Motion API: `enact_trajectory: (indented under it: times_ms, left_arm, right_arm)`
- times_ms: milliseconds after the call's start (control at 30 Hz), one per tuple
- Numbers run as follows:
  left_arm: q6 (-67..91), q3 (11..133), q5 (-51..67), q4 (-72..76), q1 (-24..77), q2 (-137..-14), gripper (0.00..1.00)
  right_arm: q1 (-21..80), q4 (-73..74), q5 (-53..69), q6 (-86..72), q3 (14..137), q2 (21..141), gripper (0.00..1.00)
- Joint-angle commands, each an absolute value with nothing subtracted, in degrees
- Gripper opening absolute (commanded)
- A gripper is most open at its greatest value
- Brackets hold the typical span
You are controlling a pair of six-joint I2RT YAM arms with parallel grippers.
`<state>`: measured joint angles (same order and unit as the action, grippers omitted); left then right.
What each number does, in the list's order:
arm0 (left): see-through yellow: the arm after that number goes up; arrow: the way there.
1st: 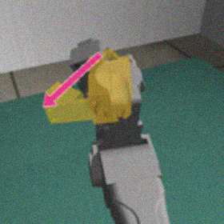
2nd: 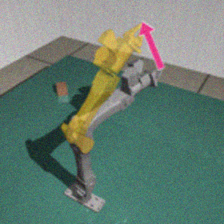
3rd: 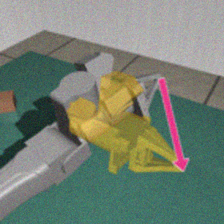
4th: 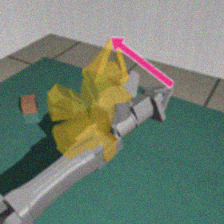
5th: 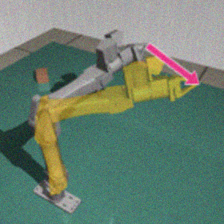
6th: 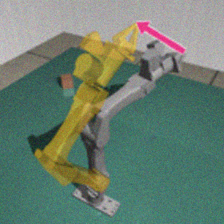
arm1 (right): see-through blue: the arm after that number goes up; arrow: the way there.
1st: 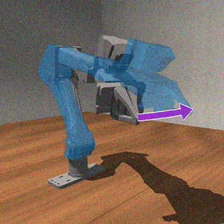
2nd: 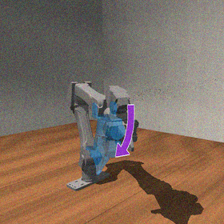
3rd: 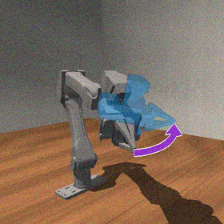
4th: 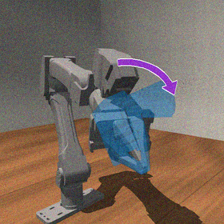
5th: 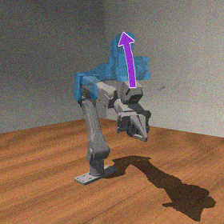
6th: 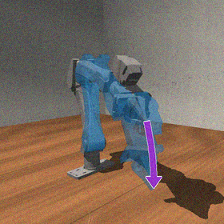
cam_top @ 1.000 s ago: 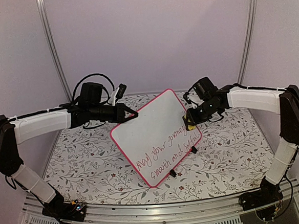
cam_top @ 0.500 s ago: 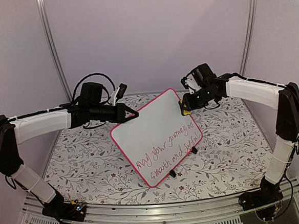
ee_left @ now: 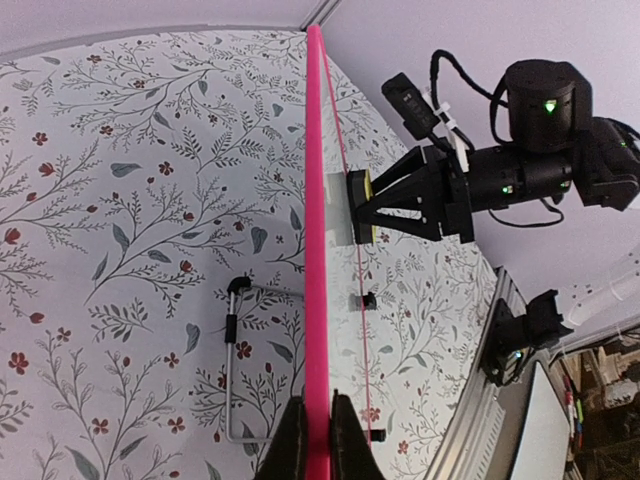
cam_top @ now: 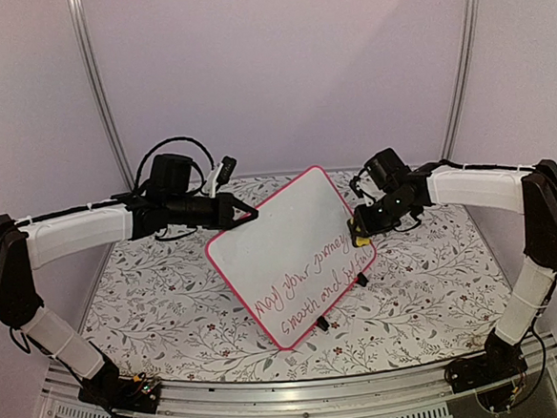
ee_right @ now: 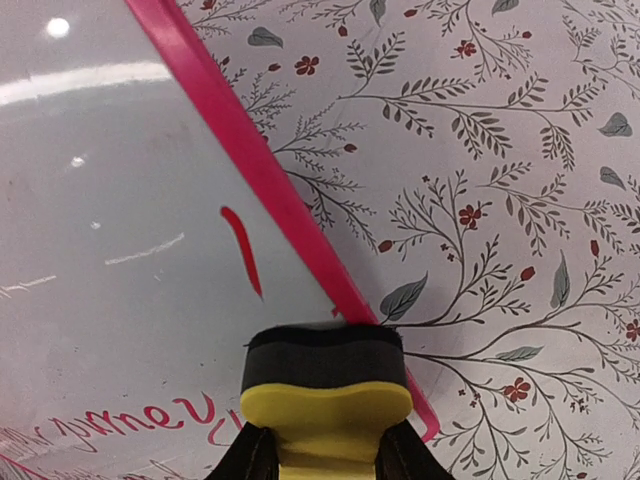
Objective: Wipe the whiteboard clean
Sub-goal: Erase the whiteboard at the center of the board.
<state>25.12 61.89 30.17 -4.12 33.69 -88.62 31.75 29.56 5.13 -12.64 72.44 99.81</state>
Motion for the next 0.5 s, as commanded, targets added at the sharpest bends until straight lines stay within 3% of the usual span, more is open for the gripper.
enact_trajectory:
  times_ms: [0, 467]
  left_arm:
    - [19.04, 61.01, 29.25, -7.81, 35.25, -89.27, 0.00]
    - [19.06, 61.08, 29.26, -7.84, 35.26, -89.82, 0.00]
  right_arm:
    - [31.49, 28.65, 5.42, -13.38, 69.37, 98.70, 0.31]
    - [31.46, 4.89, -1.93, -11.79, 64.60, 89.22, 0.29]
